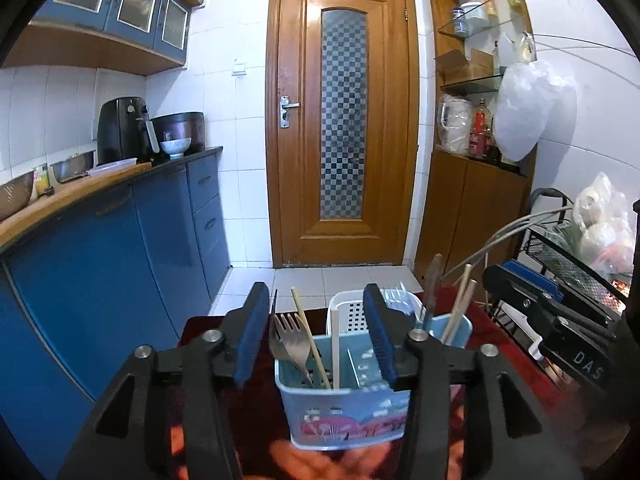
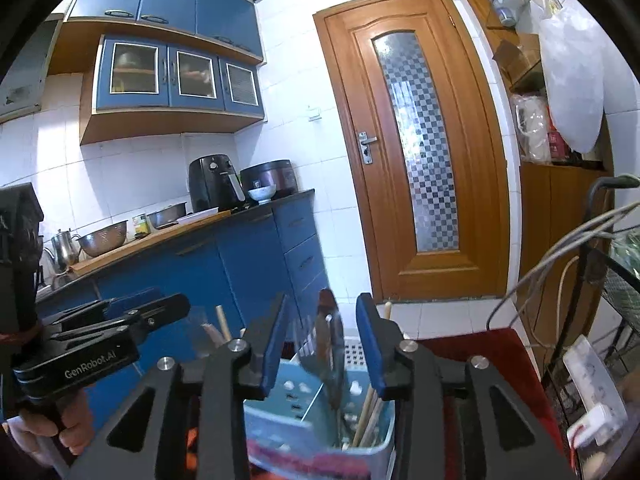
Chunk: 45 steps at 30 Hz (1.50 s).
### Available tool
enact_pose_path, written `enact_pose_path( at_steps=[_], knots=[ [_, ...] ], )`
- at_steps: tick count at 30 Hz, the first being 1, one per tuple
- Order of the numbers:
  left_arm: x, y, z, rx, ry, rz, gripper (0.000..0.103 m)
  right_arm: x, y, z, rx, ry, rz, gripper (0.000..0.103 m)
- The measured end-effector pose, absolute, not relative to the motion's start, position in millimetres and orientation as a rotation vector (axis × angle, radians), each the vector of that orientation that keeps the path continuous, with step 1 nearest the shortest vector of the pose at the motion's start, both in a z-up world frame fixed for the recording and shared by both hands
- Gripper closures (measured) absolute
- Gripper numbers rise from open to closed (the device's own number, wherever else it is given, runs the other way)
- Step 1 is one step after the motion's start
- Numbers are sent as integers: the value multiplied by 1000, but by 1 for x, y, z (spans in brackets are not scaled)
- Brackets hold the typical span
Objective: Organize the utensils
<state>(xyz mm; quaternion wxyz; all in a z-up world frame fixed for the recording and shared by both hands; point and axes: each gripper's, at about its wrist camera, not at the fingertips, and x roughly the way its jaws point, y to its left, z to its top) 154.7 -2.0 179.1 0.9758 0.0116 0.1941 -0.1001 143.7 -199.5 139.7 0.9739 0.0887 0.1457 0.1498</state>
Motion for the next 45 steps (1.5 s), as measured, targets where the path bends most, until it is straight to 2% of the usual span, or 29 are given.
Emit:
enact_pose_path(
  at_steps=[10,23,25,29,36,45],
  knots=[
    [94,4,188,26,429,-175,41,95,-214,141,329,439,366,60],
    [16,21,191,11,469,-150,40,15,-217,156,312,541,429,51],
    [6,23,188,11,472,-148,40,3,-216,157,293,545,431,47],
    [-16,24,177,0,485,-154,34,-23,-211,151,232,544,414,43],
    [-38,23,136,-61,531,-181,34,-42,-205,107,195,570,369,42],
    [-18,13,84,-56,590,-150,34,-31,-191,60,101,550,279,37]
  ],
)
